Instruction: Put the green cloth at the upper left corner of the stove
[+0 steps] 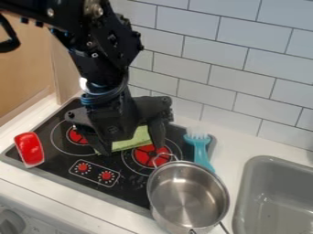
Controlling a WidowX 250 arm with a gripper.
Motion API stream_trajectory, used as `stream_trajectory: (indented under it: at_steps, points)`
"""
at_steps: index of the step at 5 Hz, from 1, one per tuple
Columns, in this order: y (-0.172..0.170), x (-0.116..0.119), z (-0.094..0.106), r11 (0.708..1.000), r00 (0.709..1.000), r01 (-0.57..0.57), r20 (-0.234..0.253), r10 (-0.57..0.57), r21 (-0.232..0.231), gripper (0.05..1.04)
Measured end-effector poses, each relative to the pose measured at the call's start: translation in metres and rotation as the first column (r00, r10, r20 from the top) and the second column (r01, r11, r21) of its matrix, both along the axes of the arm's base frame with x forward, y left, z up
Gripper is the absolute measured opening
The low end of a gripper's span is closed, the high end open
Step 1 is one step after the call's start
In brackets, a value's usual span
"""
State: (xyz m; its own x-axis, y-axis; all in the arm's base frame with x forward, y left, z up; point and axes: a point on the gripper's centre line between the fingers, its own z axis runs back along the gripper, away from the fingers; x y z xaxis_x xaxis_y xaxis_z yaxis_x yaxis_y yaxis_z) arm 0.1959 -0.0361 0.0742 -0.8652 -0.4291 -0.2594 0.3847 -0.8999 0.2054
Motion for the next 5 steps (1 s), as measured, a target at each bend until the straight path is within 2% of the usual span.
stream_trajectory:
  at_steps: [1,2,4,5]
  points:
    - [0.002,-0.013,-0.011,1.000,0.999,0.002,-0.049,-0.002,0.007,0.999]
    - [0.003,-0.014,-0.018,1.000,0.987,-0.008,-0.161,0.006,-0.008,0.999]
    - [0.011,0.022,-0.007,0.998,0.971,-0.063,-0.231,0.055,-0.028,0.999]
    - [0.021,0.042,-0.008,0.994,0.964,-0.109,-0.247,0.099,-0.027,0.999]
